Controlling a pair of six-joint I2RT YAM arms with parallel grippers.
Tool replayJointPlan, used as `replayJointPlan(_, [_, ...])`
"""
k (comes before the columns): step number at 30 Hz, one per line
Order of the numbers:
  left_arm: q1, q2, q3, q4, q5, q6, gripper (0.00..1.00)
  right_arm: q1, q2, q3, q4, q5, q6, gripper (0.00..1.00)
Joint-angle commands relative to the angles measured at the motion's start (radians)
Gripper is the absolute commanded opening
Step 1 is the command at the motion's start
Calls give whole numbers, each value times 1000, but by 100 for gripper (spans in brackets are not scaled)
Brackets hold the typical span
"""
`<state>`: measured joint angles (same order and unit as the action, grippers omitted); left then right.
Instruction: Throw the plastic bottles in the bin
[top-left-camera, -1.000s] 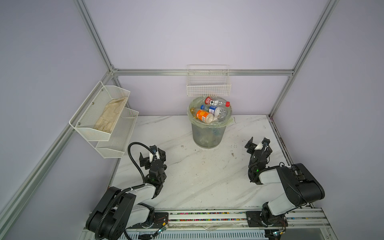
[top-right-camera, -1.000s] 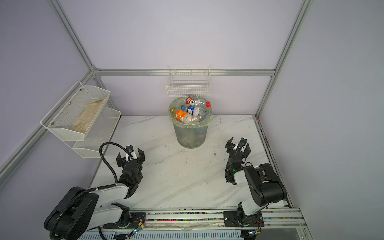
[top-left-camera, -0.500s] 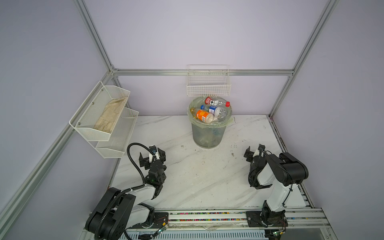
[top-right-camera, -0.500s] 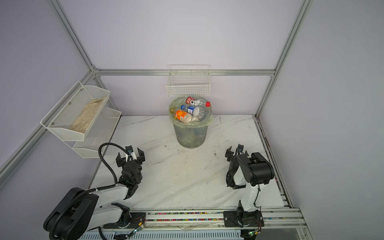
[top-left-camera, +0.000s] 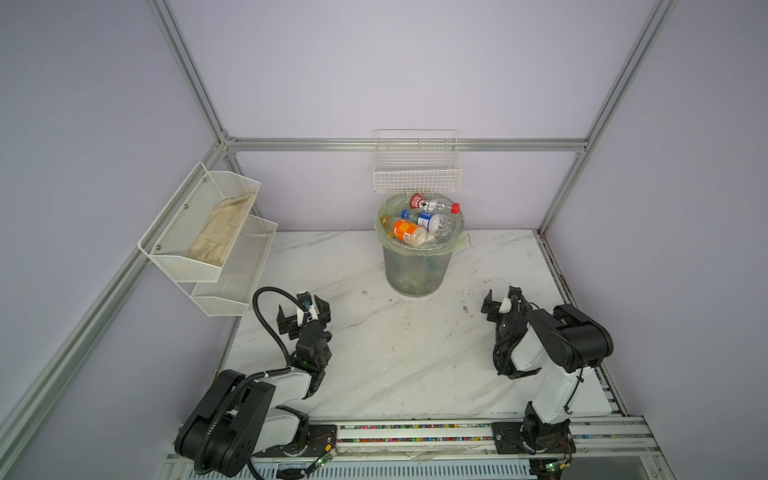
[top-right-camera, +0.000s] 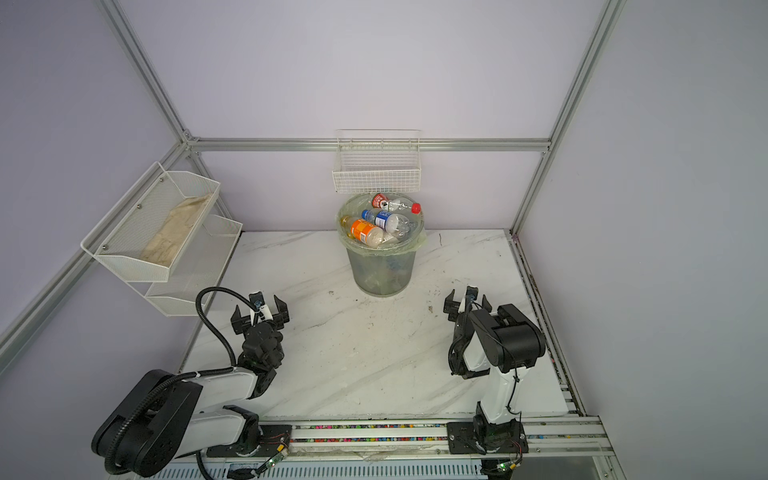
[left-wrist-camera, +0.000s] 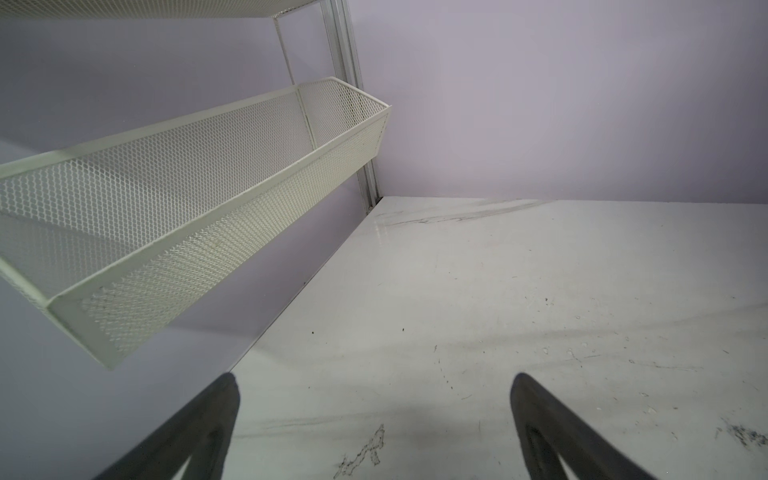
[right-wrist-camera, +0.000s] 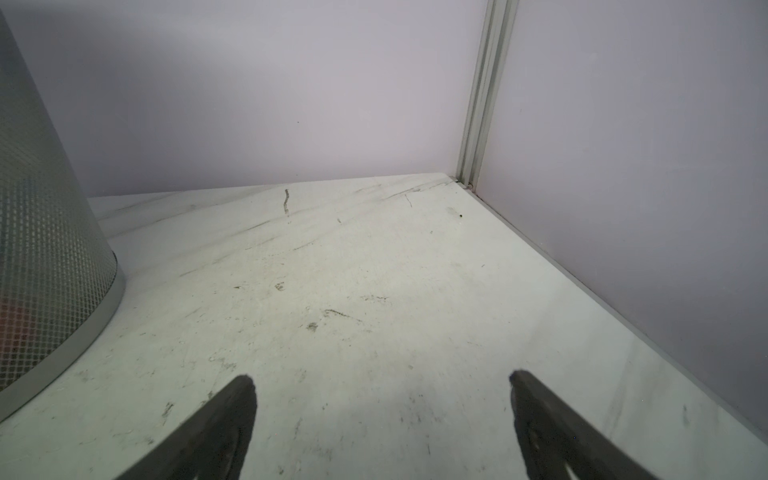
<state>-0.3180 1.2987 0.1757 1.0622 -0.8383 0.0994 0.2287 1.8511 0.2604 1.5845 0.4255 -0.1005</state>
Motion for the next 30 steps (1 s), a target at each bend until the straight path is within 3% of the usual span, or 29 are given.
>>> replayJointPlan(1, [10, 38, -29, 159, 20, 25, 100, 6, 1, 10, 246, 21, -40, 97])
replayJointPlan(4, [11, 71, -35, 240, 25, 35, 100, 6, 2, 11, 244, 21, -41, 97])
replayJointPlan(12, [65, 79, -35, 242, 64, -17, 100, 11, -1, 22, 224, 28, -47, 97])
replayJointPlan(15, [168, 197, -64, 351, 183, -128, 100, 11, -1, 23, 221, 31, -48, 97])
replayJointPlan(16, [190, 251, -74, 439, 220, -111, 100, 13, -1, 23, 220, 31, -48, 97])
replayJointPlan(19, [194, 230, -69, 406, 295, -93, 100, 13, -1, 28, 214, 34, -48, 97])
replayJointPlan(27, [194, 239, -64, 406, 299, -89, 100, 12, -20, 84, 80, 44, -22, 97])
replayJointPlan(30, [193, 237, -66, 406, 291, -101, 100, -22, -35, 153, -74, 43, 33, 97])
